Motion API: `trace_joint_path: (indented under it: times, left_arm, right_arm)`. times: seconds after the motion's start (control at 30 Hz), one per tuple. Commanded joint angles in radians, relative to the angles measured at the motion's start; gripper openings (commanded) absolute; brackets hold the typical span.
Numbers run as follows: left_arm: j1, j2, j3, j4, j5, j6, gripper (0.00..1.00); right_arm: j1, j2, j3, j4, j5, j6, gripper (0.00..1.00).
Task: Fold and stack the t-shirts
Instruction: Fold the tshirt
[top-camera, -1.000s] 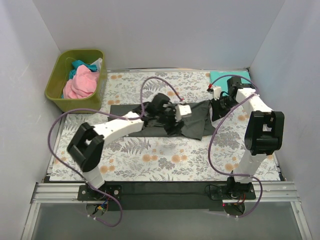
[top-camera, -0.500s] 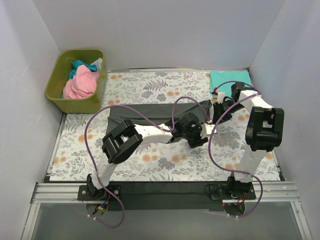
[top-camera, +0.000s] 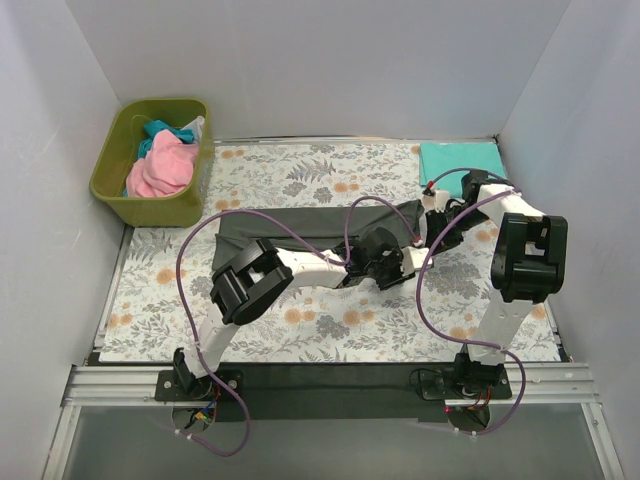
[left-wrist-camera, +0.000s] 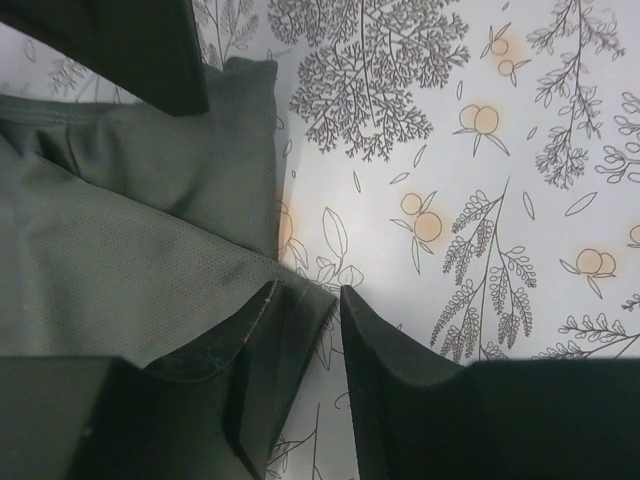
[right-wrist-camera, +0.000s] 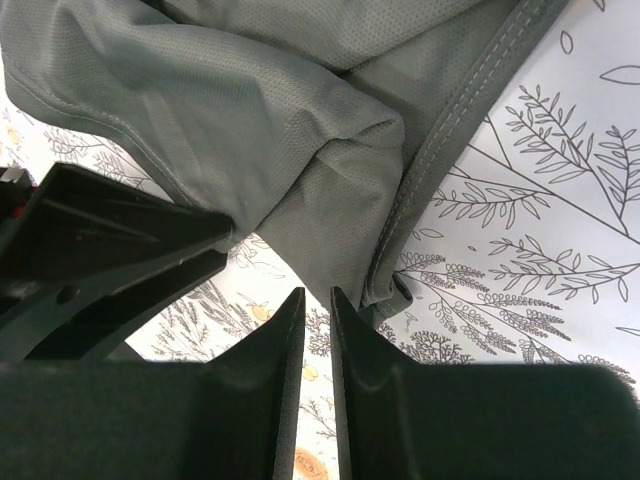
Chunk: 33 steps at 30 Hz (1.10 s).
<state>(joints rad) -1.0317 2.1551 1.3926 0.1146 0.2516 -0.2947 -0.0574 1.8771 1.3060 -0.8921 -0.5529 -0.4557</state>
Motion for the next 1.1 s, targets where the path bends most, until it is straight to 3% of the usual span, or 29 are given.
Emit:
trace_joint_path:
  times: [0.0, 0.13, 0.27, 0.3, 0.43, 0.7, 1.07]
  left_arm:
    - [-0.005, -0.014, -0.001, -0.001, 0.015, -0.004, 0.30]
    - [-0.005, -0.006, 0.000, -0.030, 0.020, -0.021, 0.35]
    - [-0.004, -0.003, 0.003, -0.043, -0.003, -0.021, 0.20]
    - [-0.004, -0.018, 0.005, -0.043, -0.009, -0.015, 0.12]
    - [0.022, -0.069, 0.045, -0.075, 0.015, -0.027, 0.01]
    - [0.136, -0.090, 0.126, -0.109, 0.067, 0.022, 0.00]
    - [0.291, 0.040, 0.287, -0.038, 0.112, 0.081, 0.00]
  right_arm:
    - [-0.005, -0.001, -0.008, -0.007, -0.002, -0.018, 0.20]
    - [-0.004, 0.004, -0.017, 0.001, 0.008, -0.020, 0.20]
    - [-0.005, 0.004, -0.027, 0.008, 0.021, -0.020, 0.20]
    - [-0.005, 0.005, -0.028, 0.010, 0.028, -0.020, 0.19]
    - [-0.005, 0.005, -0.039, 0.024, 0.080, -0.018, 0.19]
    - [-0.004, 0.004, -0.051, 0.035, 0.100, -0.017, 0.19]
    - [-0.002, 0.001, -0.053, 0.028, 0.093, -0.017, 0.19]
